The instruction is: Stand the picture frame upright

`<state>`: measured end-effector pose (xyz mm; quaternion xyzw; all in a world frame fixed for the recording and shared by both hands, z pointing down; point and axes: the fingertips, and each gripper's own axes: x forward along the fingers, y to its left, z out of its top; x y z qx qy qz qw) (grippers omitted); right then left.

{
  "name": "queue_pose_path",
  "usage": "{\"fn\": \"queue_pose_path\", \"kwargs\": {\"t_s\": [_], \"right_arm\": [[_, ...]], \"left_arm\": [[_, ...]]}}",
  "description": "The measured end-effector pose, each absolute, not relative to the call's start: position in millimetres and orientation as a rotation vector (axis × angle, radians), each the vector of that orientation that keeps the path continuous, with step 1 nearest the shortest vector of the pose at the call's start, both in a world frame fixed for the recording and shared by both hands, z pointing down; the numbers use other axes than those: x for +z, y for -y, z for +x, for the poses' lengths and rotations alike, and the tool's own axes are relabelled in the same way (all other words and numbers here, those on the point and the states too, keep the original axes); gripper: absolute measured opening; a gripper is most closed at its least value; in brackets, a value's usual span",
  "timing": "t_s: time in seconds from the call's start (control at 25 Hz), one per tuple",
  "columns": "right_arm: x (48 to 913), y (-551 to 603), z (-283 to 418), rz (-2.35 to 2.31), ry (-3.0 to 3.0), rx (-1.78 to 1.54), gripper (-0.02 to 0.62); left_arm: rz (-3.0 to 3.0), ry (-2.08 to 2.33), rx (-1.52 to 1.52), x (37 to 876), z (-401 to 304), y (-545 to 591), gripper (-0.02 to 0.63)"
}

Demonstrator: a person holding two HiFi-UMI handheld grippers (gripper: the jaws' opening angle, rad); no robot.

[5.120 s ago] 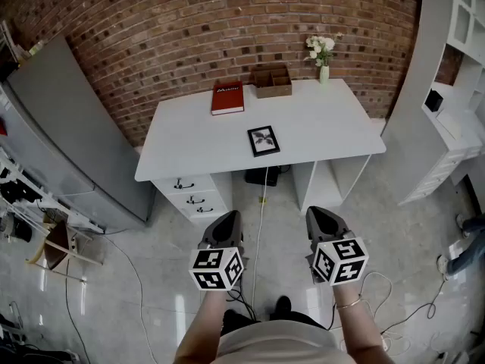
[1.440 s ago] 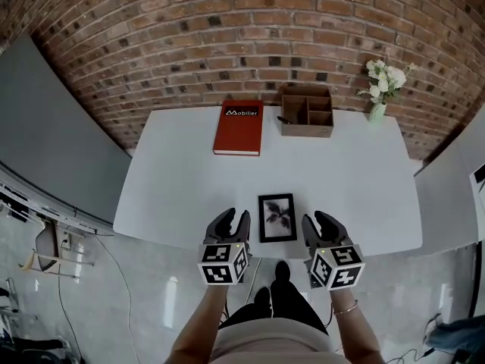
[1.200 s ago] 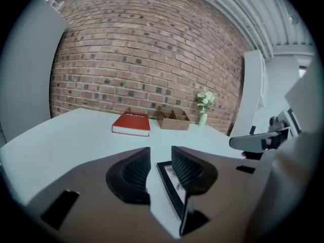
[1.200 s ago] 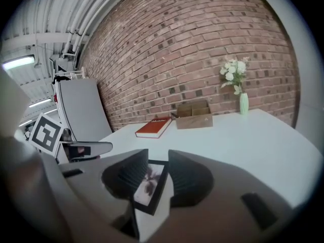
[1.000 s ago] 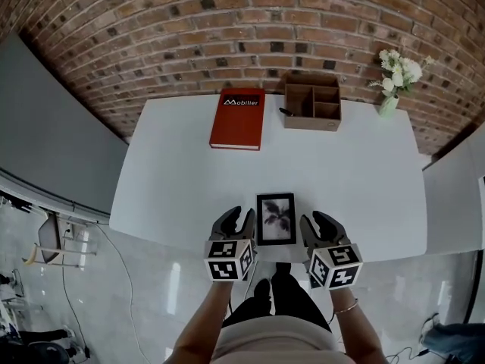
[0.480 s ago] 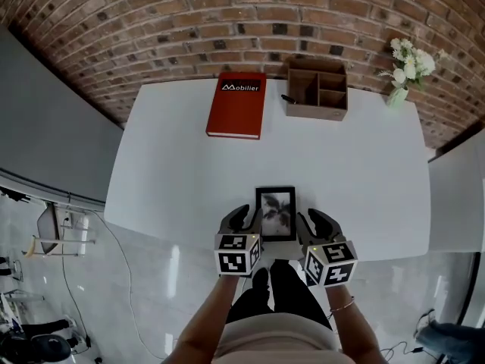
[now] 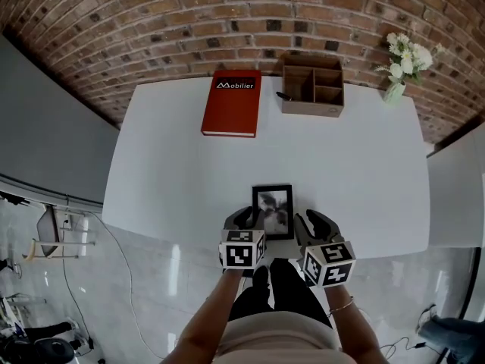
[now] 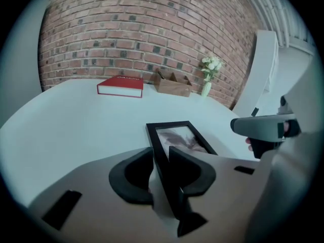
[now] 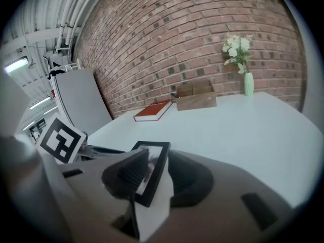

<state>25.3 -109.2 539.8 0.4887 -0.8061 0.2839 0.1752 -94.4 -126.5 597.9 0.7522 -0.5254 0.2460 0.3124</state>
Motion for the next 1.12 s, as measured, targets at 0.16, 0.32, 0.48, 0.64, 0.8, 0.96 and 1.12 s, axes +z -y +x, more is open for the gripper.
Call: {"fn": "queue_pose_path", "kwargs": {"t_s": [0.16, 0.32, 0.48, 0.64, 0.8, 0.96, 1.12], "right_arm": [[543, 107, 22, 1.371, 2.277, 0.807, 0.109], [549, 108, 17, 1.355, 2.264, 0.801, 0.109], [557, 113, 7, 1.335, 2.244, 0.779, 0.109], [571, 119, 1, 1.326, 2.185, 0.794, 0.109], [584, 122, 1, 1.327, 2.126, 0.806, 0.109], [593, 121, 1, 1.309, 2.083, 0.809, 0.109], [598, 122, 0, 1.296, 2.062, 0.824, 0.109]], "left_arm": [[1.976, 1.366, 0.661, 599, -93, 127, 0.089], [1.965, 1.37, 0.652, 600, -93, 126, 0.086], [1.965, 1.387, 0.645, 599, -95, 126, 0.083], [1.96, 1.38, 0.644, 598, -94, 126, 0.083], [1.961, 1.382, 0.64, 598, -93, 126, 0.084], [1.963, 1.376, 0.636, 598, -93, 126, 0.084], [1.964, 1.375, 0.639, 598, -94, 126, 0.084]]}}
